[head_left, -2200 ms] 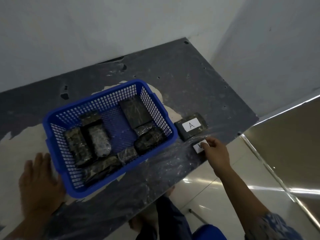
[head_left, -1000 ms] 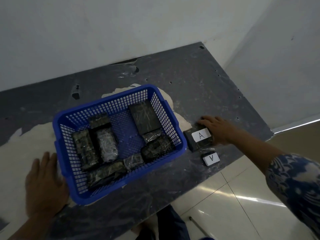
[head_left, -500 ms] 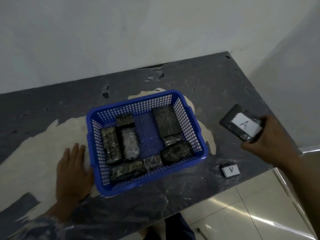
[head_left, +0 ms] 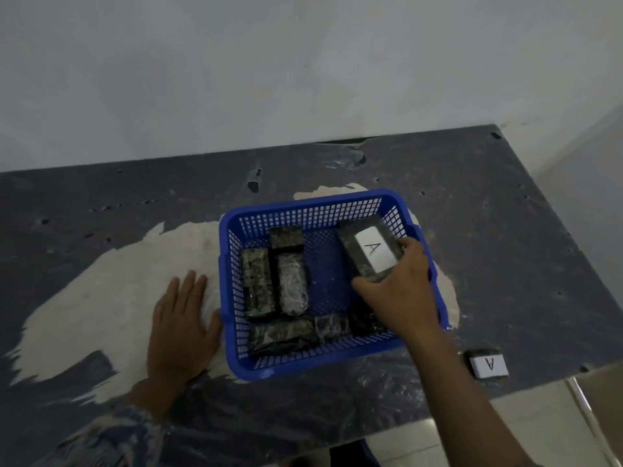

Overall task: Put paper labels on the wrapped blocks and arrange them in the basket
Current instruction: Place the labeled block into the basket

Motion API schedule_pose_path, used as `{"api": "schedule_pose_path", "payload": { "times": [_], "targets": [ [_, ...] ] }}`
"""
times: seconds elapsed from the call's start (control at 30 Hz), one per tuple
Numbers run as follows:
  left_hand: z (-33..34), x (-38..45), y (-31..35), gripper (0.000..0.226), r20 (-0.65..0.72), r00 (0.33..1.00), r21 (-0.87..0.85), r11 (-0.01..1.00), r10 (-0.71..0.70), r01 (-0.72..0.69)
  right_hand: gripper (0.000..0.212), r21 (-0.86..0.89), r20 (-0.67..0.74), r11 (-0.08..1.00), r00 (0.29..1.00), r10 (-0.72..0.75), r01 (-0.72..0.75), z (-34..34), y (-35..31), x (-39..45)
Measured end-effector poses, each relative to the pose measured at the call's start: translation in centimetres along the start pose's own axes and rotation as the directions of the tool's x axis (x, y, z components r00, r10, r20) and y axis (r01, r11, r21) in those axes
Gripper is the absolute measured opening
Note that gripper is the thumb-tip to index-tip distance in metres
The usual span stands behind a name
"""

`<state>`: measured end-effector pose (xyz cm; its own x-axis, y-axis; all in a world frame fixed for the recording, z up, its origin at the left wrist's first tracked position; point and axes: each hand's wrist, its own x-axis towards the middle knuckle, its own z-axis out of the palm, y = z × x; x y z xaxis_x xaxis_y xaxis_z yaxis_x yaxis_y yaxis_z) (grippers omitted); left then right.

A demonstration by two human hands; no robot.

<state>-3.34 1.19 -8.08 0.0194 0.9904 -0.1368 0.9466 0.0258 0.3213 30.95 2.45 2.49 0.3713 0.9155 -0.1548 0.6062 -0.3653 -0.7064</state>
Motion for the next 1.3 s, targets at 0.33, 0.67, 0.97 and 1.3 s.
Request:
{"api": "schedule_pose_path", "payload": {
  "times": [0.33, 0.67, 0.97, 1.3],
  "targets": [
    [0.2, 0.0, -0.1, 0.080, -0.029, 1.000, -0.032, 0.999, 0.007, -0.008, 0.093, -0.140, -0.019, 0.989, 0.999, 0.042, -0.044, 8.9, -2.2, 1.5],
    [0.6, 0.1, -0.5, 0.077, -0.026, 1.000, -0.024, 1.000, 0.007, -0.007, 0.092, -0.031, -0.014, 0.990, 0.991, 0.134, -0.134, 10.7, -2.3, 1.0],
    [0.4, 0.1, -0.2, 0.077, -0.020, 1.000, -0.031, 0.999, -0.007, 0.006, 0.090, -0.103, 0.051, 0.989, 0.993, 0.109, -0.103, 10.0, -2.0, 0.2],
    [0.2, 0.1, 0.0, 0.078, -0.017, 1.000, -0.009, 1.000, -0.002, 0.001, 0.085, -0.465, 0.246, 0.884, 0.966, 0.078, 0.047, 8.3, -1.7, 0.9]
  ]
}}
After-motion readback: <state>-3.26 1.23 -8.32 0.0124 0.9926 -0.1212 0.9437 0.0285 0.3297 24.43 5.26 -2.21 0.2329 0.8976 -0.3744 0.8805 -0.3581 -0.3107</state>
